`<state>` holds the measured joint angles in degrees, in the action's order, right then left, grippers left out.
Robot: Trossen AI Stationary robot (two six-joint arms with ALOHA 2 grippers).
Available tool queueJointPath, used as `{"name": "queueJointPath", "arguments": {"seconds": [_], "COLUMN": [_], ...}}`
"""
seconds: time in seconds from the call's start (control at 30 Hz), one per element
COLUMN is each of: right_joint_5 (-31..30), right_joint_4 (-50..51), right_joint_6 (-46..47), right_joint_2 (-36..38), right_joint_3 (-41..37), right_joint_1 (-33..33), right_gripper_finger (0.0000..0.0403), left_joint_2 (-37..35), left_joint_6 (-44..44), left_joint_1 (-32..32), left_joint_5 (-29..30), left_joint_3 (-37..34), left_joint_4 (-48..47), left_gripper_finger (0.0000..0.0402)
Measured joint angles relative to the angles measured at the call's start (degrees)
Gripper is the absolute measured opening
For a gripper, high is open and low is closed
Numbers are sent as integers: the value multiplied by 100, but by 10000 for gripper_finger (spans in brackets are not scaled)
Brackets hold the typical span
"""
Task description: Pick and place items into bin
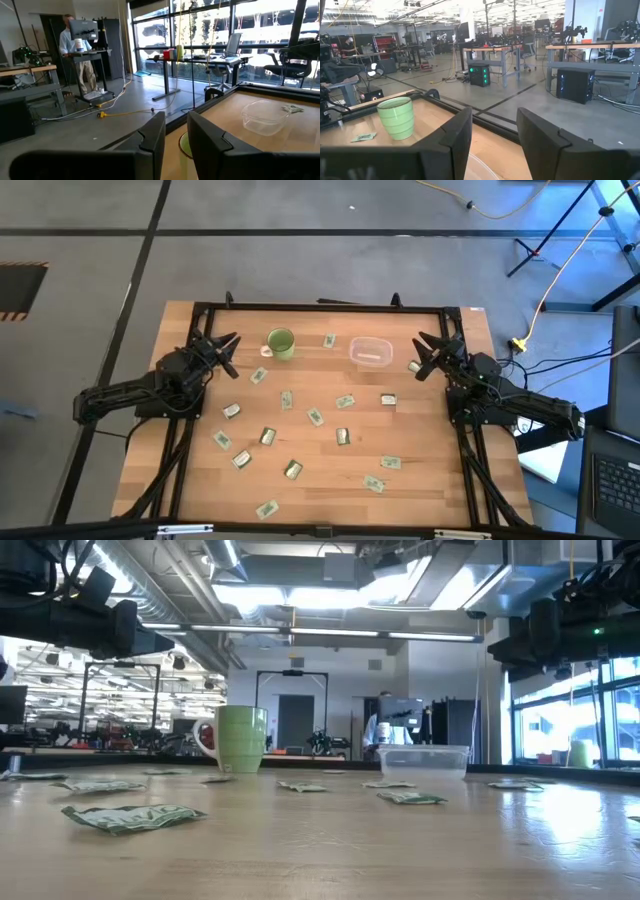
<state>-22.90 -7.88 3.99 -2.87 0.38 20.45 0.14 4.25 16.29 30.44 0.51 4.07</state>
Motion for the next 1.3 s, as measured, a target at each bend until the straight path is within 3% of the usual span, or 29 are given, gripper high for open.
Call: {"name": "queueJointPath", "arguments": {"seconds": [0.57, 1.17, 1.3], "right_joint_5": [0, -1, 2], "right_joint_4": [0, -130, 381], "right_joint_6": [3, 840, 903], "right_joint_2": [0, 1, -54], "right_joint_3": [0, 1, 376], "right_joint_1": [0, 0, 0], "right_gripper_finger": [159, 159, 159], "left_joint_2": [0, 0, 0], "left_joint_6": [0, 1, 0], "left_joint_1": [0, -1, 0], "left_joint_5": [0, -1, 0], "left_joint_3": [0, -1, 0], "left_joint_4": [0, -2, 0], "left_gripper_finger": [77, 77, 77]}}
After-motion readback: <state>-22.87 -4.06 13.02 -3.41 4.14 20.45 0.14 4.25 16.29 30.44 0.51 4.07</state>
